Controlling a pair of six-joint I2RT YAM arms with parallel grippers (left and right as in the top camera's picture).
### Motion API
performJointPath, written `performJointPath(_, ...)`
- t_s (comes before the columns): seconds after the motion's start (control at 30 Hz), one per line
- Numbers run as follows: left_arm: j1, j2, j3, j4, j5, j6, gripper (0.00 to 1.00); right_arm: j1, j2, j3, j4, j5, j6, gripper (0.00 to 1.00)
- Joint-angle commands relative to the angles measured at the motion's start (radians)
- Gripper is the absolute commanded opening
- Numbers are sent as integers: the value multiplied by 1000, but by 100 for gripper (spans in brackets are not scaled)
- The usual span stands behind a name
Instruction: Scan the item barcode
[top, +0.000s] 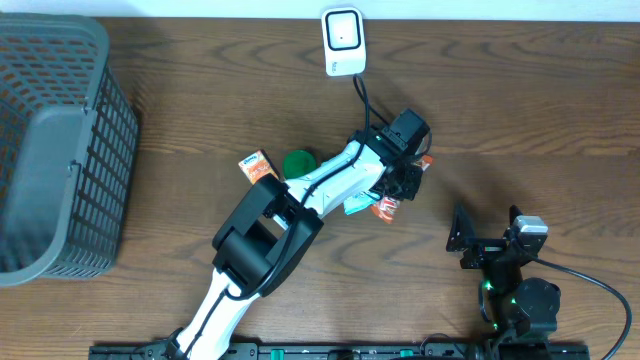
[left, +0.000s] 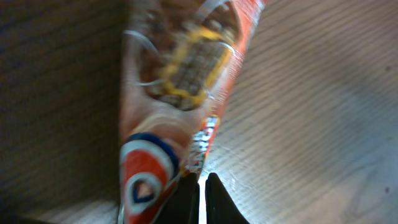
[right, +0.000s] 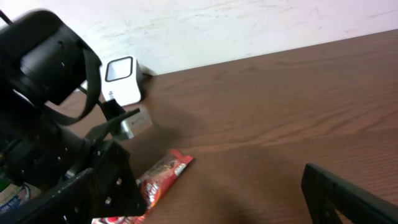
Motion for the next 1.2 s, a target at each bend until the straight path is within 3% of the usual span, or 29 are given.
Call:
performJointPath(0.0,8,6,3,2,0,-4,7,8,-2,-4,0,-4,3,99)
performJointPath(0.2,7,-59,24,-9,-2,29,7,8,-2,-3,0,-4,3,99)
performJointPath(0.5,10,-125,23,-15,-232,28,7,8,-2,-4,0,-4,3,99)
performJointPath(0.87,14,-15,16,-14,-231,28,7,8,-2,-4,0,-4,3,99)
performJointPath(1.17,5,31,9,-48,-122,21,7,8,-2,-4,0,-4,3,99)
